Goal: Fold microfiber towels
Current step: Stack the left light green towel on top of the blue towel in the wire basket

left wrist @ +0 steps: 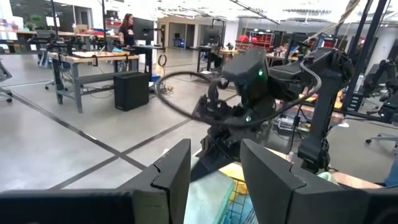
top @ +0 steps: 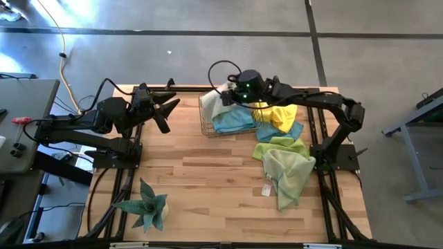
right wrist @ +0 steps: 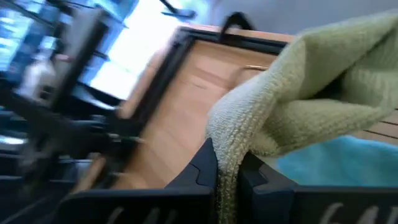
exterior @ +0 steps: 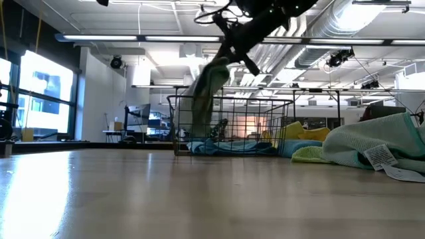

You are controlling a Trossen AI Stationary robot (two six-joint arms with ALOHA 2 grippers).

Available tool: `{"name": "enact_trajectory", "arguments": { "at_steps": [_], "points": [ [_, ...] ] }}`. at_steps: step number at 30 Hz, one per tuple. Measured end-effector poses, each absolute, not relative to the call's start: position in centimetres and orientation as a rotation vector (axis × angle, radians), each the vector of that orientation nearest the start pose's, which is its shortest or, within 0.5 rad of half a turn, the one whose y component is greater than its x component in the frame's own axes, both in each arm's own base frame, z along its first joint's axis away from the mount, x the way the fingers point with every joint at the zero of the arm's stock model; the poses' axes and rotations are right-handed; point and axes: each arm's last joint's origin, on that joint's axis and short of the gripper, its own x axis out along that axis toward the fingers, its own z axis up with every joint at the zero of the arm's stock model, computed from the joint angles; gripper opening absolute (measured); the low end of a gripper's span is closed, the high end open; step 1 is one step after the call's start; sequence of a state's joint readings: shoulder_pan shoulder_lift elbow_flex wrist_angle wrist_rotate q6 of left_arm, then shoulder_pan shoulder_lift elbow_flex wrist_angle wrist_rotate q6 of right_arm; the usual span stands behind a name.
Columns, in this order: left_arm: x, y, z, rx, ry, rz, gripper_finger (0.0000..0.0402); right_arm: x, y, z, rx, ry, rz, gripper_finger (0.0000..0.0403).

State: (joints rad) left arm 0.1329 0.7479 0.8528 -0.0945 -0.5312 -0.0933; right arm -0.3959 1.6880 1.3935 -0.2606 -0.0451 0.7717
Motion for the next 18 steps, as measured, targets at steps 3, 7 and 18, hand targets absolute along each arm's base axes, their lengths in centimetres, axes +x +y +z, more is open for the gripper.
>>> {"name": "enact_trajectory", "arguments": {
  "at_steps": [3, 7, 18],
  "points": [
    [15.3, 3.5, 36.8, -0.090, -0.029, 0.664, 0.0130, 34.8, -14.9, 28.1, 0.850, 0.551, -0.684, 0.0000],
    [15.3, 3.5, 36.7, -0.094, -0.021, 0.664, 0.0130, 34.6, -14.9, 25.5, 0.846, 0.722, -0.771, 0.0000],
    [15.3, 3.6, 36.7, -0.113, -0.028, 0.671, 0.0130, 35.3, -15.1, 22.4, 0.807, 0.835, -0.827, 0.0000]
  ]
}}
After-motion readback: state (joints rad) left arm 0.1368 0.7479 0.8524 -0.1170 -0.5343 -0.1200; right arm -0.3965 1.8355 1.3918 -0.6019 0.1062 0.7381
